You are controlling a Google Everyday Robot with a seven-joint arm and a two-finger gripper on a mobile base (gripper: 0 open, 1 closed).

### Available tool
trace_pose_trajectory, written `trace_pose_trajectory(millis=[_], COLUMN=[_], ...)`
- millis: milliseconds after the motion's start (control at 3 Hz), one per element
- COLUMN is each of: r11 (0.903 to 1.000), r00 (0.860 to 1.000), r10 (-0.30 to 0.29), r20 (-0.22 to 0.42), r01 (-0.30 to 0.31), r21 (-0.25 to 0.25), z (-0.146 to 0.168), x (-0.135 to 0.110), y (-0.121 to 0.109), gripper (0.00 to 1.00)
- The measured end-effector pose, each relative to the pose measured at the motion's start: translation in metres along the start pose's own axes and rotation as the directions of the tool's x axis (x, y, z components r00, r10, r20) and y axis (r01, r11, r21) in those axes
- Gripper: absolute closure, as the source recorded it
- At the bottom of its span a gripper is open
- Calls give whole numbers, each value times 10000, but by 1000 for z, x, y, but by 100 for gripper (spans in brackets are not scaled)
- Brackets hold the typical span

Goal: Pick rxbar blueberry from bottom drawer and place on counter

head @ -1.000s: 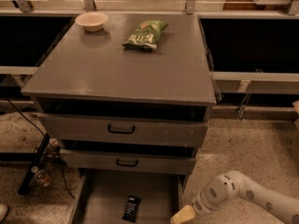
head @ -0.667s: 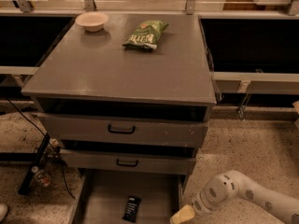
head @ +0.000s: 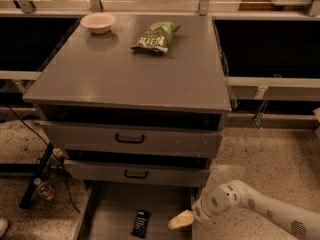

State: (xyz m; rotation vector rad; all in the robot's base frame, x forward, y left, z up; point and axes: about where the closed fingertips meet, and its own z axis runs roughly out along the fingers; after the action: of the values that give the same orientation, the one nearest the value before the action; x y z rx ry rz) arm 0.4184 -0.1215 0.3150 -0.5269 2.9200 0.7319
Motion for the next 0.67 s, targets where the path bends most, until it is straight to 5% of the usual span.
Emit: trace_pose_trajectory(millis=[667], r11=[9986], r00=[9997], r10=[224], r20=[13], r01=[-223], r21=[-478], z=[18], x=[-5], y=[-4], gripper=[0])
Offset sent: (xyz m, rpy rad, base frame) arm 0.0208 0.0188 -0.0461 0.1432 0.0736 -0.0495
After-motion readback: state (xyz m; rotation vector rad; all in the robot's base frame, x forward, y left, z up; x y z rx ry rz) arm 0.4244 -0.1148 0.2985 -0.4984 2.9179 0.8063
